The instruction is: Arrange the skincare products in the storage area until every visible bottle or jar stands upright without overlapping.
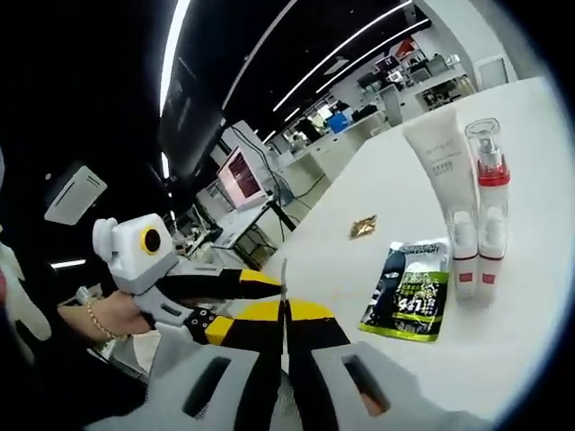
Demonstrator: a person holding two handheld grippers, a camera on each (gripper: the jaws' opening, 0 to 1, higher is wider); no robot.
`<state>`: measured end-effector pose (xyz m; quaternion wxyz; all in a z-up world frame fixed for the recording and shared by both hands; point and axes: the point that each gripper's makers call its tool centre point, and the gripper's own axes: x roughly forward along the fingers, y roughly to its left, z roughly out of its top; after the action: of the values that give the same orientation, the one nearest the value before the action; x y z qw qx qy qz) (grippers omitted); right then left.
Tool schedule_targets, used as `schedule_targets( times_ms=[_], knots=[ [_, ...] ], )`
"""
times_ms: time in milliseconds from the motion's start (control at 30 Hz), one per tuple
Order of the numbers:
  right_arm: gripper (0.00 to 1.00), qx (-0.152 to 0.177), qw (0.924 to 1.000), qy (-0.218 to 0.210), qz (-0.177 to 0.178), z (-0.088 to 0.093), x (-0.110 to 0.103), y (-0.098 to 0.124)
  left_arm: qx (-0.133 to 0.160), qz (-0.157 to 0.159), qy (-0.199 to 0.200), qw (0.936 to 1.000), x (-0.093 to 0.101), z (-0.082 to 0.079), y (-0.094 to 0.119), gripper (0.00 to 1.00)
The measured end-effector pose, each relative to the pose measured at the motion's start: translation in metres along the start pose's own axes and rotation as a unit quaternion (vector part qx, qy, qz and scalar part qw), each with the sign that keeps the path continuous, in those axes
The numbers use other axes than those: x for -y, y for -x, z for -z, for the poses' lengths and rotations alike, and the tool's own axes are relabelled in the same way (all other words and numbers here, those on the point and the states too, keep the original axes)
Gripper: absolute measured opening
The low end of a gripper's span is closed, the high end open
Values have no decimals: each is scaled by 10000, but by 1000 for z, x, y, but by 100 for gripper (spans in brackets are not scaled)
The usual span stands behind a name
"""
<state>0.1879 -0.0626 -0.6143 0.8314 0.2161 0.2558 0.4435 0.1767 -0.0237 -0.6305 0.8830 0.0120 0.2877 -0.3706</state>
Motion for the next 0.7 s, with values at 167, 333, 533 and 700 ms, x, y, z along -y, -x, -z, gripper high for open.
schedule_targets(
  times_ms=[167,333,533,700],
  knots=[
    [1,31,9998,-126,-138,-5,1,5,-30,157,187,9997,-7,7,6,41],
    [1,-18,9994,-153,-314,-5,-6,5,110,789,896,9928,2,4,11,34],
    [1,-78,9995,-92,-297,-4,-8,3,77,839,891,9925,-4,6,16,22],
    [1,-78,9998,-32,-182,-4,-6,1,117,722,898,9933,-10,5,20,9]
  ],
)
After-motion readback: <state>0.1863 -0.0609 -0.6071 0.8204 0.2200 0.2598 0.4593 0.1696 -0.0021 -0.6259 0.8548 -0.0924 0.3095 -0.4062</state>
